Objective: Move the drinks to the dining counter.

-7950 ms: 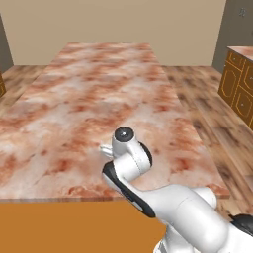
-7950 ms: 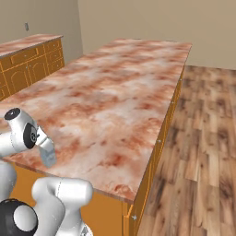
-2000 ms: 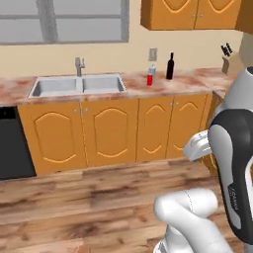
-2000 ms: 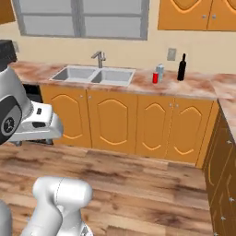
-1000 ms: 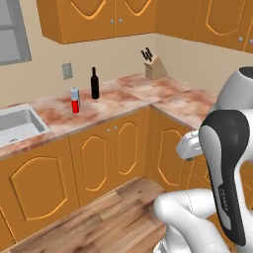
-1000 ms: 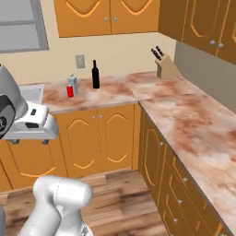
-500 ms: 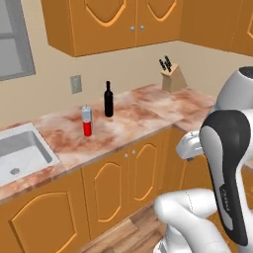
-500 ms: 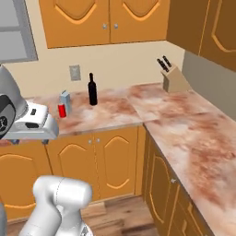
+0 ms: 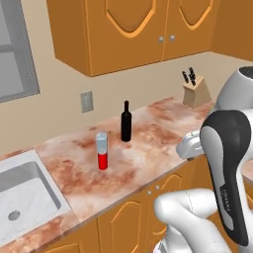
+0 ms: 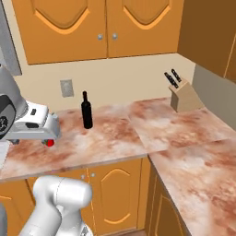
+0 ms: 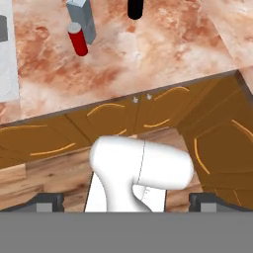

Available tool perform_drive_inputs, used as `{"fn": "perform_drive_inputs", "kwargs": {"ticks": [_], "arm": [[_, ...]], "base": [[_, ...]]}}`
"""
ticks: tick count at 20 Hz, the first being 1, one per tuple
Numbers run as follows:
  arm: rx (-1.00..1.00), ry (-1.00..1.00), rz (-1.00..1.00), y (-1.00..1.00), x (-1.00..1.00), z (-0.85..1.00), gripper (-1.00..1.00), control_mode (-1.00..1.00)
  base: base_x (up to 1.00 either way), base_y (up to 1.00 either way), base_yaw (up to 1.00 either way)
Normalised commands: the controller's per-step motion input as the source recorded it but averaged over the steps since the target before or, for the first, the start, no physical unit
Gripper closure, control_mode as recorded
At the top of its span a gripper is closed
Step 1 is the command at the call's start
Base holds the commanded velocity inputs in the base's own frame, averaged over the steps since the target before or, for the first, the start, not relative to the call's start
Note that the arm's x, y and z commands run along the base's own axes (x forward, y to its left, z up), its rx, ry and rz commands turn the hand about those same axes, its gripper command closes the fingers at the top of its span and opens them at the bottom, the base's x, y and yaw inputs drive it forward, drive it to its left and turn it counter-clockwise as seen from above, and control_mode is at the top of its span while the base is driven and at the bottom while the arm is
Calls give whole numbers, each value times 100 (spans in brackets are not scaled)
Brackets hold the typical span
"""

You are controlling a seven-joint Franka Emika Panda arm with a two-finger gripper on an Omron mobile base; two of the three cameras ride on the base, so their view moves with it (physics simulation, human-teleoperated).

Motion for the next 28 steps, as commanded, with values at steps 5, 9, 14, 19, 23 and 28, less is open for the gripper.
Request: {"fn": "perform_drive_inputs", "kwargs": {"ticks": [5, 9, 14, 19, 23, 28], "arm": [[0, 0, 0, 0, 0, 0, -100, 100], [0, 0, 0, 0, 0, 0, -100, 100], [0, 0, 0, 0, 0, 0, -100, 100], [0, 0, 0, 0, 0, 0, -100, 100], [5, 2, 4, 28, 0, -4, -100, -100], [18, 1, 0, 59, -10, -15, -100, -100]], "base": [[100, 2, 1], [95, 9, 0], [89, 12, 20], [86, 3, 32], [7, 4, 4], [0, 0, 0]]}}
